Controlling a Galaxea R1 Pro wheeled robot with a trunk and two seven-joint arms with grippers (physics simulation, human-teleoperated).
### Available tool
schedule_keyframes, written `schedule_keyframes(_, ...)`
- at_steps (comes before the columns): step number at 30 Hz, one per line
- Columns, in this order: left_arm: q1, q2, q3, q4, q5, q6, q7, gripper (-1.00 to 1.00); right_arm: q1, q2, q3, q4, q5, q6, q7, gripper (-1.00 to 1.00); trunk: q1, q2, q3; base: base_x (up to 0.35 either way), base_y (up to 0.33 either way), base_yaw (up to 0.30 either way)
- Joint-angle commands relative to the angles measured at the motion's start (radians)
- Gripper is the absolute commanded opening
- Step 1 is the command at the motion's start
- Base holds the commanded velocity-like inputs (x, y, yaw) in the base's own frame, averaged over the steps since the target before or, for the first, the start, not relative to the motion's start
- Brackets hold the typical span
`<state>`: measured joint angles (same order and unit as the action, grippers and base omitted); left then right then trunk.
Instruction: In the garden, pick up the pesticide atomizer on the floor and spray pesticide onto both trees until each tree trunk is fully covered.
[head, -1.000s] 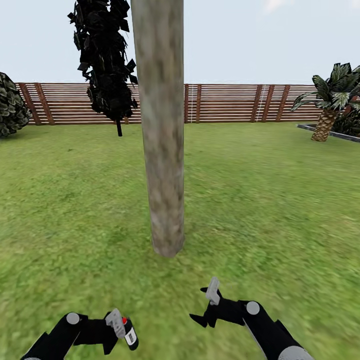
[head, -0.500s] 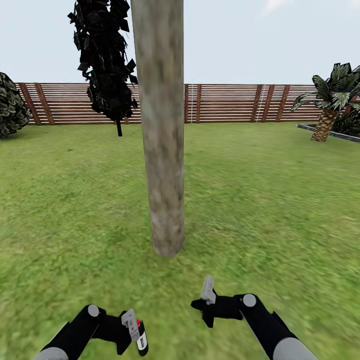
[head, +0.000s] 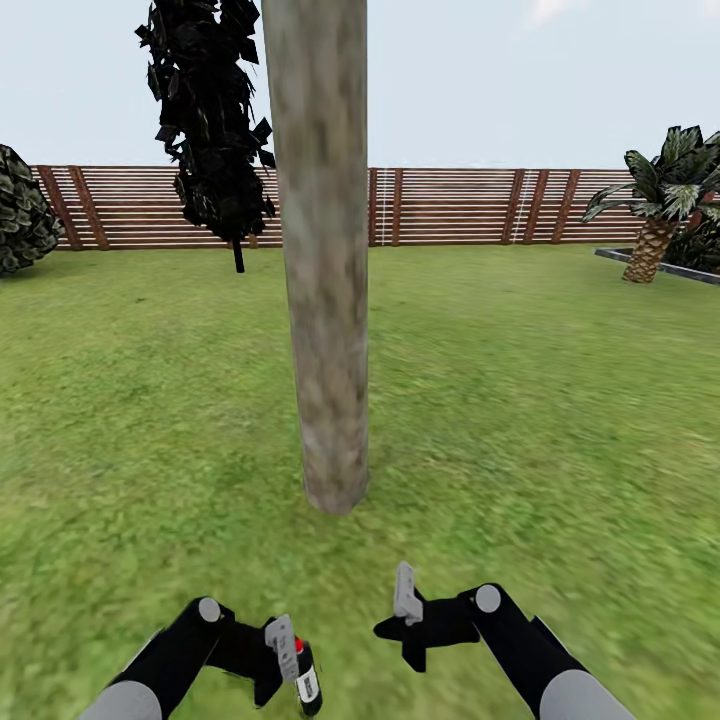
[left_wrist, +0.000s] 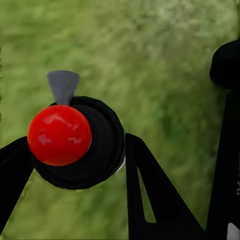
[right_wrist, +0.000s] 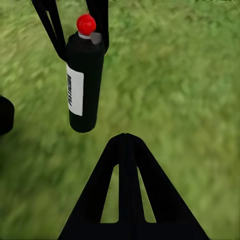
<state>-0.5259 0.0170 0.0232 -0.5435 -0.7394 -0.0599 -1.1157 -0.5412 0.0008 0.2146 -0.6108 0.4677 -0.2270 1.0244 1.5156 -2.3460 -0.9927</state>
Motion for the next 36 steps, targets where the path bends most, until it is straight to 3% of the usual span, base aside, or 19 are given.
schedule_keyframes(1, 0.000, -0.005, -0.001, -0.011, -0.001, -0.012, -0.001, -1.00, 0.000, 0.001, 0.000, 0.000, 0.000, 0.000, 0.002, -1.00, 0.000, 0.000, 0.000, 0.000, 0.000, 0.000)
schedule_keyframes(12, 0.001, -0.038, -0.014, -0.030, -0.004, -0.101, 0.010, -1.00, -0.030, 0.007, 0.000, -0.001, 0.000, 0.002, 0.035, -1.00, 0.000, 0.000, 0.000, 0.000, 0.000, 0.000)
schedule_keyframes(17, 0.001, -0.045, -0.106, -0.030, -0.003, -0.103, 0.057, -1.00, -0.035, 0.007, 0.000, -0.001, -0.001, 0.003, 0.035, -1.00, 0.000, 0.000, 0.000, 0.000, 0.000, 0.000)
schedule_keyframes(19, 0.001, -0.053, -0.123, -0.030, -0.002, -0.103, 0.083, -1.00, -0.035, 0.007, 0.000, -0.001, -0.001, 0.003, 0.036, -1.00, 0.000, 0.000, 0.000, 0.000, 0.000, 0.000)
schedule_keyframes(31, 0.001, -0.076, -0.127, -0.030, 0.001, -0.103, 0.092, -1.00, -0.036, 0.007, 0.000, -0.001, -0.001, 0.003, 0.036, -1.00, 0.000, 0.000, 0.000, 0.000, 0.000, 0.000)
schedule_keyframes(36, 0.001, -0.098, -0.127, -0.032, 0.001, -0.102, 0.094, -1.00, -0.036, 0.007, 0.000, -0.001, -0.001, 0.003, 0.036, -1.00, 0.000, 0.000, 0.000, 0.000, 0.000, 0.000)
